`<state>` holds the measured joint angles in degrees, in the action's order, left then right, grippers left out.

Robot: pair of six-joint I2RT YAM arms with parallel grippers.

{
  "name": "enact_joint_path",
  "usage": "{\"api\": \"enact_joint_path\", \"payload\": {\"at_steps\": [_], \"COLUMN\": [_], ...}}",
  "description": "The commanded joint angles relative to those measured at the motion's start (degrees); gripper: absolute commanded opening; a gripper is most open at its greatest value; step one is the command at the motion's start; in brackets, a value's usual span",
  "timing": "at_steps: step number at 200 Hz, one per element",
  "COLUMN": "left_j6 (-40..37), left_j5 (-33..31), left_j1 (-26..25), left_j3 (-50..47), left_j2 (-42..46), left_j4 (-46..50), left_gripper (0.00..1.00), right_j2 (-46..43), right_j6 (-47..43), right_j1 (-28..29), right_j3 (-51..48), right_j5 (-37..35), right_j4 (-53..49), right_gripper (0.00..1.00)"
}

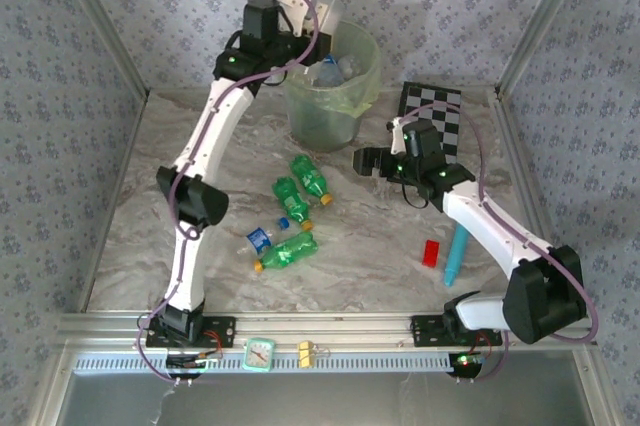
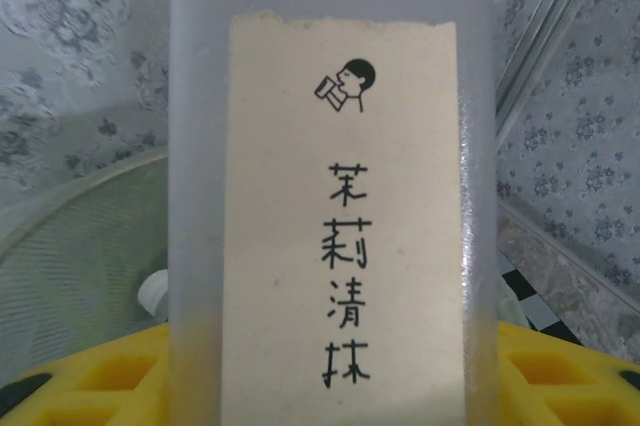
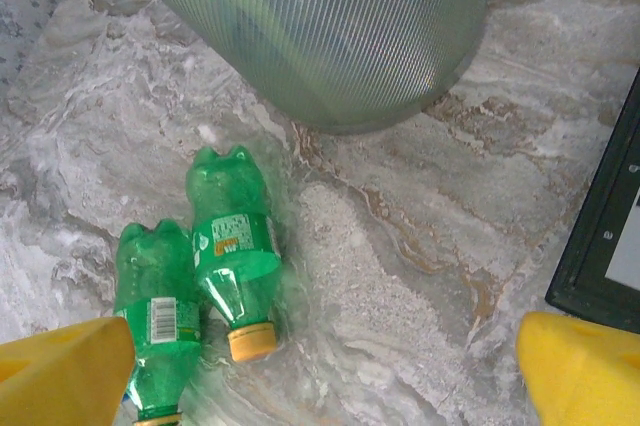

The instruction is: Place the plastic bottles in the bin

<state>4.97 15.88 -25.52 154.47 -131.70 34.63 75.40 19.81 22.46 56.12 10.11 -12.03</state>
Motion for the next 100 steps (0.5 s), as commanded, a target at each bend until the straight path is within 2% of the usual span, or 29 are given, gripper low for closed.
{"api": "enact_joint_path", "payload": {"at_steps": [1, 20, 30, 64, 100], "left_j6": [-1.16, -0.93, -0.55, 1.2, 2.26], "left_j5": [1.0, 0.99, 0.9, 0.55, 0.8], "left_j1": [-0.15, -0.15, -0.15, -0.23, -0.39], "left_j3": [6.81, 5.09, 4.35, 4.21, 4.04], "left_j2": [-3.51, -3.97, -3.96, -3.34, -0.75], "left_j4": [6.08, 4.83, 4.65, 3.82, 3.83], "left_gripper": [0.56, 0.58, 0.62, 0.99, 1.0], "right_j2": [-1.07, -1.17, -1.15, -1.44, -1.54], "right_j6": [1.44, 1.54, 1.54, 1.52, 2.07], "right_j1": [-0.22, -0.21, -0.14, -0.2, -0.1], "right_j3": [-0.94, -1.19, -1.24, -1.02, -1.17], "right_j5": [1.14, 1.23, 1.32, 1.32, 1.32], "right_j4": [0.57, 0.55, 0.44, 0.0, 0.42], "right_gripper": [1.0, 1.0, 1.0, 1.0, 1.0]}}
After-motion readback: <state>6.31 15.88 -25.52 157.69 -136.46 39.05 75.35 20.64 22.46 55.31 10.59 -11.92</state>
